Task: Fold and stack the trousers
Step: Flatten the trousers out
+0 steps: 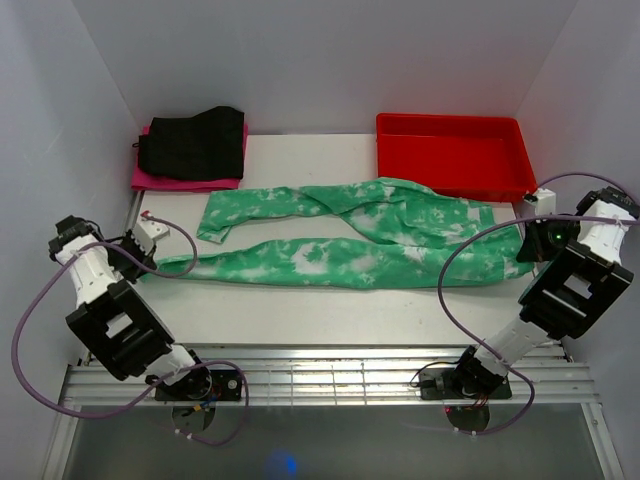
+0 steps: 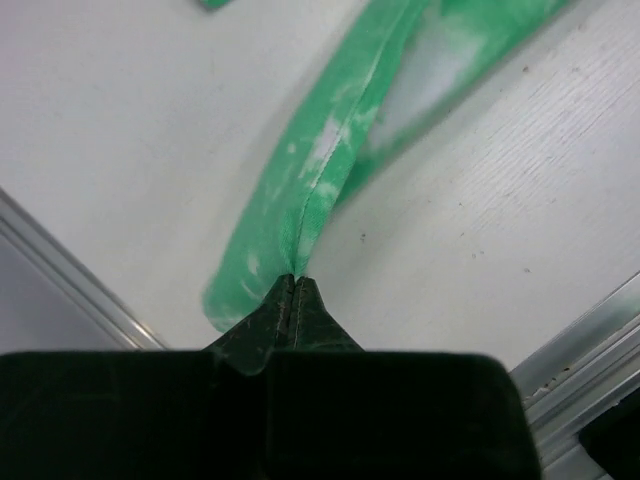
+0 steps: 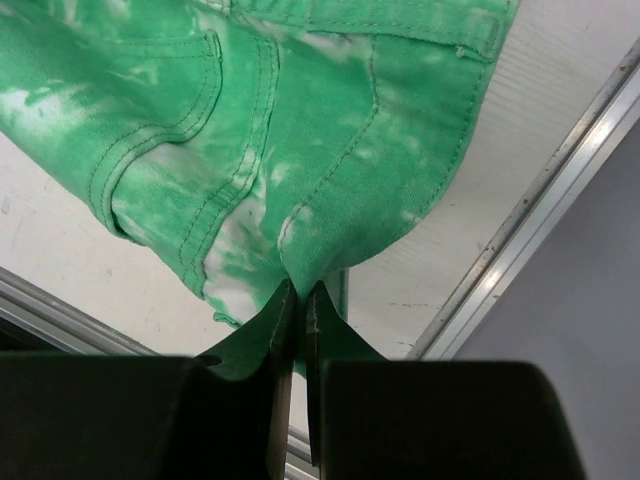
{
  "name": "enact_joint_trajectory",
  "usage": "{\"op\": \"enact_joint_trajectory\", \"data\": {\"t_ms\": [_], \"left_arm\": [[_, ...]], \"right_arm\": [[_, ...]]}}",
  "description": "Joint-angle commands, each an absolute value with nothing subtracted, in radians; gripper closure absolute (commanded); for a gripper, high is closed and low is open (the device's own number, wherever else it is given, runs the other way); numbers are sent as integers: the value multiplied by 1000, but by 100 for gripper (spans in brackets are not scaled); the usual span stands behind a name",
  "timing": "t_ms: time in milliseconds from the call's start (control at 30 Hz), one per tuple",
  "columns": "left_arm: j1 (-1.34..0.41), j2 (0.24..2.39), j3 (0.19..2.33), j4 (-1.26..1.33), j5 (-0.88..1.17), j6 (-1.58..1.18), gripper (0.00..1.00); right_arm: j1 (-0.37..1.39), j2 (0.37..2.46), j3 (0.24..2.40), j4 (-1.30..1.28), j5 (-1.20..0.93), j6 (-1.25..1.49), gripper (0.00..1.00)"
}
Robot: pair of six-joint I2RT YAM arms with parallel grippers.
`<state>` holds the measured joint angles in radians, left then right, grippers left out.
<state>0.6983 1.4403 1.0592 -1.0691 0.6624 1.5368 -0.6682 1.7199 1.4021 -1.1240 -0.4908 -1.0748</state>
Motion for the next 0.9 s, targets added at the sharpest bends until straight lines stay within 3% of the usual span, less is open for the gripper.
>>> {"op": "enact_joint_trajectory", "data": {"t_ms": [0, 133, 267, 433, 500, 533, 567, 600, 667, 700, 733, 867], "left_arm": [[716, 1391, 1205, -1405, 787, 1571, 100], [716, 1491, 1362, -1393, 848, 1358, 100], [713, 1730, 1599, -1203, 871, 981, 100], [617, 2156, 1868, -969, 724, 572, 100], [578, 2207, 1838, -835, 701, 477, 83], [571, 2200, 1830, -786, 680, 418, 56], [571, 2159, 1794, -790, 686, 445, 41], [571, 2049, 1745, -798, 686, 554, 25], [577, 1886, 1599, -802, 600, 664, 19], [590, 1849, 1554, -820, 598, 675, 18], [613, 1823, 1484, -818, 589, 654, 18], [629, 1856, 1450, -735, 574, 565, 16]], "right_arm": [[-696, 1641, 1408, -1155, -465, -1167, 92], [-707, 1635, 1463, -1207, -454, -1224, 92], [-680, 1712, 1524, -1175, -425, -1169, 92], [-426, 1972, 1580, -1044, -333, -915, 92], [-342, 2070, 1685, -965, -339, -757, 92], [-321, 2116, 1772, -980, -345, -696, 84], [-319, 2114, 1810, -1012, -345, -684, 73], [-324, 2077, 1793, -1017, -325, -696, 70], [-347, 1950, 1724, -1040, -299, -719, 40], [-380, 1922, 1711, -1052, -296, -719, 35], [-443, 1902, 1729, -1101, -307, -709, 31], [-500, 1902, 1683, -1183, -397, -710, 32]]}}
